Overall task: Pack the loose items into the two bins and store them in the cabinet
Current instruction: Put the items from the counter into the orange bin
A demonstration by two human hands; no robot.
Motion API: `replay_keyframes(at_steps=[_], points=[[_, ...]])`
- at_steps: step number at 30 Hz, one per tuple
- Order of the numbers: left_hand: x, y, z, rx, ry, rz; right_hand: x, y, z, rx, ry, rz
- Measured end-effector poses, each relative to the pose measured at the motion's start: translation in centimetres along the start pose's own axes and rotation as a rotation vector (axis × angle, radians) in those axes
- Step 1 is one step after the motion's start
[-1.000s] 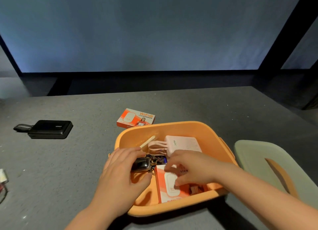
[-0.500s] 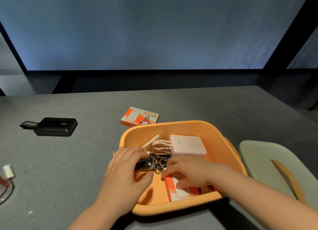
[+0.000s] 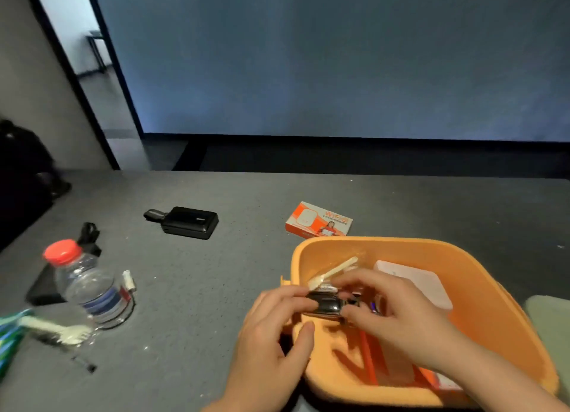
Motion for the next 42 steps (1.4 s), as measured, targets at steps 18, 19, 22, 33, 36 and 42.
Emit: replay_keyframes(at_steps=[18,19,22,33,36,42], points=[[-14.5,-23.3,14.2,0.191,-0.487,-0.522,7.2,21.4,15.4,0.477,-0.076,0.114],[-14.9,-24.3,14.8,0.208,-0.506,-0.538,7.6,22.5,16.0,0.474,-0.08,0.141],[-16.4,-27.2,17.0,0.281,-0.601,-0.58,8.5,25.9,17.6,0.466,-0.068,0.225],[-17.9,-32.7,23.5,0.59,-0.864,-0.417,13.8,36.3,21.8,-0.07,-0.216,0.366],[-17.9,-33.1,24.3,0.62,-0.903,-0.396,15.8,37.9,22.8,-0.233,-0.221,0.336],[-18.0,-33.6,25.5,0.558,-0.959,-0.388,16.8,38.8,22.4,-0.447,-0.152,0.327]])
Point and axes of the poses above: each hand's wrist, its own x-axis towards the middle knuckle, its own y-axis out of the palm, z = x × y, the point moved 9 cm from there along x, towards the middle knuckle, and after that the axes turned 5 degrees about -y, right-handed, at the moved point
